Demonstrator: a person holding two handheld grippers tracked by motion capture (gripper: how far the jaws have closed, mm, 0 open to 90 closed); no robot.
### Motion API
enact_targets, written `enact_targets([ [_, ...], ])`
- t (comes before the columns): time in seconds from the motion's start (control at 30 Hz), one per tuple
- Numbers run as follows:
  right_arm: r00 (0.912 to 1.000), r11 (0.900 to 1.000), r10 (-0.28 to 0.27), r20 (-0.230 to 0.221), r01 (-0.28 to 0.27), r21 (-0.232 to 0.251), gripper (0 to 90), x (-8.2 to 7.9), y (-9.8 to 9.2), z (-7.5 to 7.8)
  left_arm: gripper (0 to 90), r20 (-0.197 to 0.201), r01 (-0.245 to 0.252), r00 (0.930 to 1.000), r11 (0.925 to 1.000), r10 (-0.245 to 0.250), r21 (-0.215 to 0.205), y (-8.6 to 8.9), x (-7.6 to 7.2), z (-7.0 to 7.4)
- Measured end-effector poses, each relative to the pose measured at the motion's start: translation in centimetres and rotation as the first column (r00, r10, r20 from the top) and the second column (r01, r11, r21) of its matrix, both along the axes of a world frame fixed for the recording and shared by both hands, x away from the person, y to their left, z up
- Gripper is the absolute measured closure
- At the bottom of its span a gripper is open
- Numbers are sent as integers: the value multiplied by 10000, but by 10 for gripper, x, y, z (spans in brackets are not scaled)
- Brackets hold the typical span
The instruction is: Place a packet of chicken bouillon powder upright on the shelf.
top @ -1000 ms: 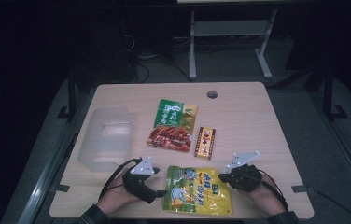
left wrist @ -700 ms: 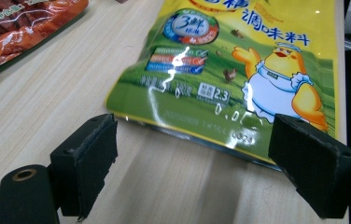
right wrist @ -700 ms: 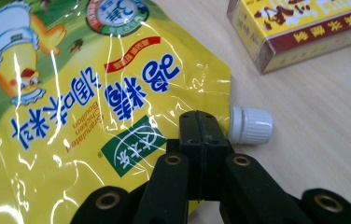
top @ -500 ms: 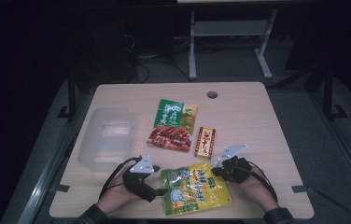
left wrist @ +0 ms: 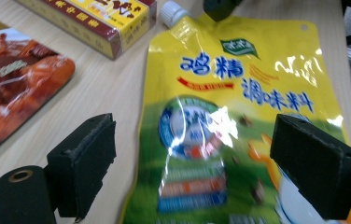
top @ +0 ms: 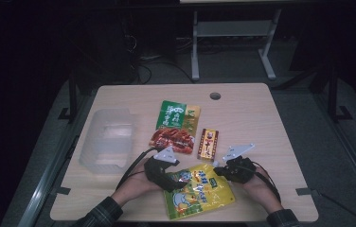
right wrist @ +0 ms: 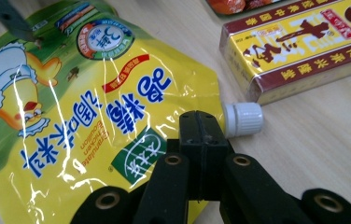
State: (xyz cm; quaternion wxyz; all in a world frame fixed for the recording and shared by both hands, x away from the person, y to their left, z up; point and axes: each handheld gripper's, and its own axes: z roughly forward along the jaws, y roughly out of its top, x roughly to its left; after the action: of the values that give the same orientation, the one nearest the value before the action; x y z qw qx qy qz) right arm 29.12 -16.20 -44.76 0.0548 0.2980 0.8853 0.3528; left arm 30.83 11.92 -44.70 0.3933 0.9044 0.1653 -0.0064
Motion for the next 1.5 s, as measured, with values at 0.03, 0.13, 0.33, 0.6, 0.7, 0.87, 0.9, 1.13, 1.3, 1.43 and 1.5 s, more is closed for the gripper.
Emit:
enact_targets([
  [0.03, 10000, 10000, 0, 0, 0, 0, 900, 0, 0, 0, 138, 0, 0, 10000, 10000, 0, 0, 0, 0, 0],
  [0.13, 9999, 9999, 78, -69, -79, -139, 899, -2, -2, -3, 139, -288, 144, 9995, 9996, -137, 225, -11, 6, -7],
  [0.33, 9998, 9998, 15, -194, -18, -174, 900, -3, -7, -6, 148, -808, 327, 9963, 9985, -291, 434, -21, 10, -16],
  [0.6, 9996, 9995, 138, -232, -145, -289, 900, -4, 0, -7, 200, -957, 757, 9930, 9948, -691, 677, -26, 9, -16],
  [0.7, 9996, 9993, 155, -225, -163, -331, 900, -4, 1, -8, 278, -1055, 1020, 9900, 9921, -940, 733, -27, 8, -14],
  [0.87, 9996, 9984, 177, -202, -188, -536, 900, -4, 3, -10, 446, -1194, 1037, 9883, 9920, -947, 721, -28, 9, -12],
  [0.9, 9996, 9984, 177, -202, -188, -536, 900, -4, 3, -10, 486, -1244, 1035, 9878, 9920, -939, 729, -28, 10, -12],
  [1.13, 9996, 9987, 199, -215, -209, -463, 900, -4, 4, -12, 684, -1547, 832, 9852, 9952, -743, 513, -26, 19, -13],
  [1.3, 9995, 9988, 217, -250, -228, -441, 899, -4, 4, -11, 802, -1306, 941, 9873, 9954, -908, 191, -24, 16, -12],
  [1.43, 9997, 9997, 159, -163, -163, -193, 848, -7, 0, -3, 860, -1290, 647, 9893, 9976, -675, -261, -21, 11, -10],
  [1.5, 10000, 10000, 57, -69, -56, 61, 816, -10, -4, 3, 865, -1232, 555, 9906, 9978, -595, -358, -21, 9, -8],
])
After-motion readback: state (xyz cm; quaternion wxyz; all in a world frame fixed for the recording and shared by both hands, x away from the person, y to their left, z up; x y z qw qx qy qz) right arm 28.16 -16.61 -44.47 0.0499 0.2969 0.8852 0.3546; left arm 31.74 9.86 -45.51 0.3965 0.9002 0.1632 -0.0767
